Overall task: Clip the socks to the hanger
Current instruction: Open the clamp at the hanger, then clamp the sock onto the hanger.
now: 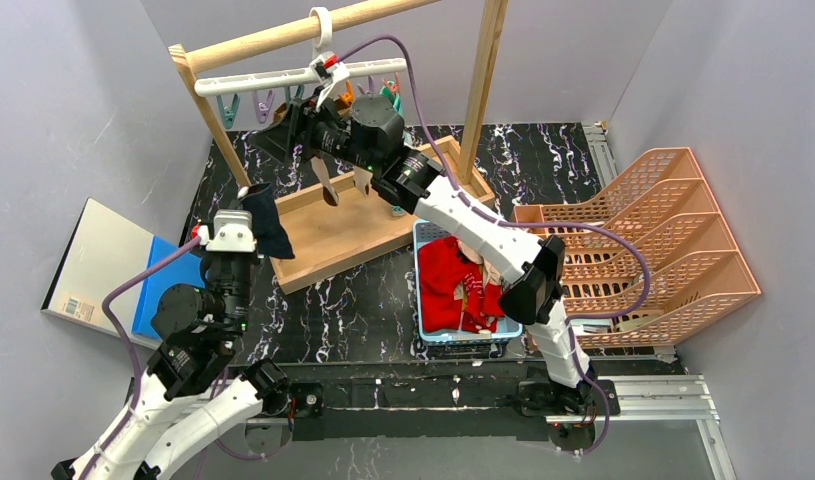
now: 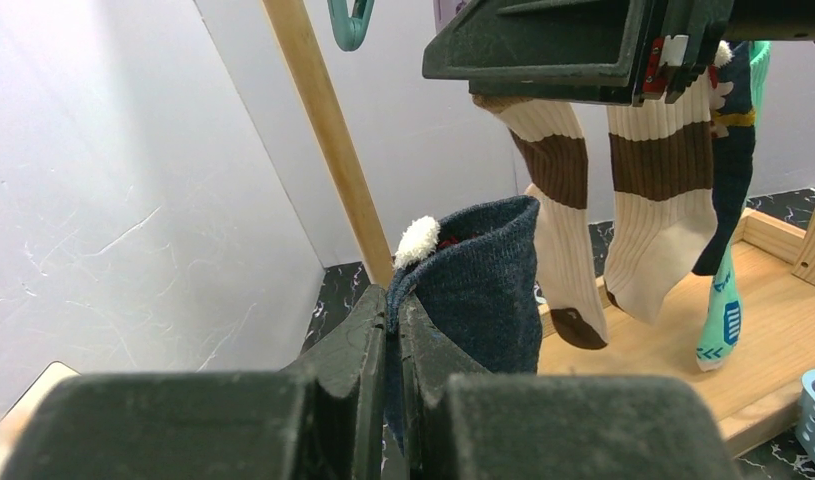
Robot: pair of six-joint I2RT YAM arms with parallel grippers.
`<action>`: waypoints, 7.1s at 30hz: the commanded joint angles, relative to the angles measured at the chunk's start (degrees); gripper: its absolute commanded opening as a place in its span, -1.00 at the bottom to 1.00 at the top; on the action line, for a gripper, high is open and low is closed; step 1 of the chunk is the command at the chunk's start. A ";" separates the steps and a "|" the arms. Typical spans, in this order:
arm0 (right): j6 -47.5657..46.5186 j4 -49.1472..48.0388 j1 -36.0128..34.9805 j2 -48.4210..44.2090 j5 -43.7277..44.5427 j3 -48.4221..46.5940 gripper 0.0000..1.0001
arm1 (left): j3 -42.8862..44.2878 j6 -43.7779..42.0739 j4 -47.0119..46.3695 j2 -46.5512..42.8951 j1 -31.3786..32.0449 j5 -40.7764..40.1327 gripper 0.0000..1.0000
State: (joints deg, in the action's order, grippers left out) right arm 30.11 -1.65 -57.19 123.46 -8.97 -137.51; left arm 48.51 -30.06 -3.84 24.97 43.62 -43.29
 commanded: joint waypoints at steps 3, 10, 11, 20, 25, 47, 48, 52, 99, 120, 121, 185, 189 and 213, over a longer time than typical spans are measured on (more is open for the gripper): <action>0.36 -2.96 -1.34 -0.04 0.46 -0.81 0.32 | 1.58 -0.26 -0.46 -0.97 -0.11 -1.08 -1.00; -1.47 -24.31 -1.92 -1.13 18.04 0.53 0.52 | 1.54 -0.28 -0.63 -0.69 -0.11 -0.93 -1.00; -1.64 -25.00 -1.93 -1.29 18.64 1.02 0.52 | 1.58 -0.18 -0.64 -0.63 -0.11 -0.77 -1.00; -3.48 -21.59 -1.96 1.21 19.34 -3.30 0.48 | 1.33 0.68 -0.47 -0.53 -0.11 -0.53 -1.00; -3.83 -20.59 -1.96 1.80 19.43 -3.88 0.42 | 1.21 1.04 -0.40 -0.29 -0.11 -0.51 -1.00; -3.56 -18.21 -1.74 5.39 21.98 -7.37 0.04 | 0.49 2.55 -0.28 0.03 -0.11 0.30 -1.00; -3.56 -18.21 -1.70 5.39 21.98 -7.34 0.01 | 0.48 2.55 -0.34 0.11 -0.11 0.43 -1.00; -3.81 -18.20 -1.74 5.32 21.77 -7.42 -0.14 | 0.70 2.46 -0.68 0.49 -0.11 0.64 -1.00; -15.52 -16.26 -0.70 -15.36 15.70 19.46 -0.97 | -11.92 11.31 -28.95 9.87 -2.51 16.63 -1.00; -18.22 -14.61 0.75 -20.80 14.03 26.62 -0.97 | -13.71 23.25 -31.72 12.39 -21.15 30.15 -1.00; -18.24 -14.54 0.82 -20.94 13.99 26.82 -0.97 | -13.52 23.33 -31.82 12.59 -21.14 30.55 -1.00; -16.57 -16.41 1.22 -22.69 9.43 32.79 -0.97 | -8.24 22.86 -36.68 19.00 -21.29 29.16 -1.00; -16.57 -17.11 1.23 -23.12 9.48 33.49 -0.97 | -8.15 22.77 -36.60 19.28 -21.29 29.36 -1.00; -16.86 -16.72 1.27 -23.05 8.15 34.20 -0.97 | -7.65 23.21 -37.21 18.40 -21.34 29.40 -1.00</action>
State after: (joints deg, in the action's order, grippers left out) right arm 13.30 -19.29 -55.51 102.30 0.64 -104.33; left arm 38.85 -7.25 -37.74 44.47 22.61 -13.06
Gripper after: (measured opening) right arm 0.349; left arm 0.031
